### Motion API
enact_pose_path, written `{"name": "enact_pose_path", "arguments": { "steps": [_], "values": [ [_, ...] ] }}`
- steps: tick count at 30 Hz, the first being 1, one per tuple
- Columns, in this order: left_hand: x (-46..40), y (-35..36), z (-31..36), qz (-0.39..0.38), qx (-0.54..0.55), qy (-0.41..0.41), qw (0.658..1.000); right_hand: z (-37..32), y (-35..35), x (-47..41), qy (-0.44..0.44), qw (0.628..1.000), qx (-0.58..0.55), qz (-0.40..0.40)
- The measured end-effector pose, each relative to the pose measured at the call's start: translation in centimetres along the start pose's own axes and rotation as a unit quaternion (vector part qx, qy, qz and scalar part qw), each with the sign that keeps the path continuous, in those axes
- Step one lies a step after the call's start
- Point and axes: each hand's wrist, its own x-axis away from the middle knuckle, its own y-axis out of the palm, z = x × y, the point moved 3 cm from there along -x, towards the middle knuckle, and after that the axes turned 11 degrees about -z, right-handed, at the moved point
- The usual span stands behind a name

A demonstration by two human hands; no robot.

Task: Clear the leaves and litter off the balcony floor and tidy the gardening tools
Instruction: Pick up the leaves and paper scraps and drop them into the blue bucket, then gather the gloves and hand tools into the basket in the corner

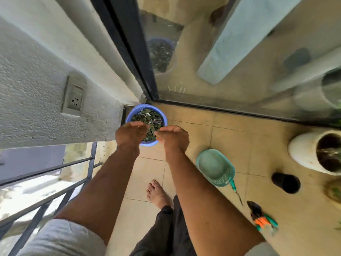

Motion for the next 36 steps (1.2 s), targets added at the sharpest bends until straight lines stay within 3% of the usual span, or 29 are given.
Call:
{"name": "enact_pose_path", "arguments": {
  "steps": [2, 4, 7, 11, 15, 18, 22, 26, 28, 33, 36],
  "values": [
    [1.7, -0.2, -0.1, 0.038, -0.024, 0.028, 0.999, -0.3, -0.1, 1.9, -0.018, 0.999, -0.025, 0.021],
    [4.1, 0.1, 0.0, 0.059, -0.079, 0.075, 0.992, 0.0, -0.5, 3.3, -0.034, 0.998, -0.049, -0.005],
    [7.1, 1.3, -0.8, 0.010, -0.156, 0.086, 0.984, 0.8, -2.6, 5.2, -0.055, 0.997, -0.056, -0.014],
    [10.2, 4.4, -3.2, -0.039, -0.101, 0.056, 0.993, 1.5, -7.1, 8.3, -0.032, 0.996, -0.066, 0.051],
    [13.2, 9.2, -5.5, -0.052, -0.147, 0.067, 0.985, 3.8, -12.8, 10.6, -0.022, 0.996, -0.065, 0.049],
    [15.9, 13.0, -8.1, -0.119, -0.203, 0.079, 0.969, 5.9, -17.8, 12.8, -0.033, 0.992, -0.112, 0.041],
    [19.9, 18.7, -12.6, -0.166, -0.197, 0.040, 0.965, 8.8, -25.5, 15.2, -0.029, 0.980, -0.188, 0.061],
    [25.7, 25.8, -16.6, -0.160, -0.221, 0.051, 0.961, 11.2, -34.6, 18.7, -0.025, 0.957, -0.258, 0.126],
    [28.6, 29.0, -18.6, -0.175, -0.225, 0.021, 0.958, 12.0, -39.6, 20.8, -0.027, 0.954, -0.277, 0.114],
    [37.4, 36.5, -22.4, -0.242, -0.326, -0.020, 0.914, 15.4, -54.2, 28.6, 0.043, 0.946, -0.312, 0.078],
    [42.5, 40.9, -23.8, -0.287, -0.382, -0.030, 0.878, 17.8, -62.2, 35.0, 0.048, 0.912, -0.386, 0.131]
  ]
}}
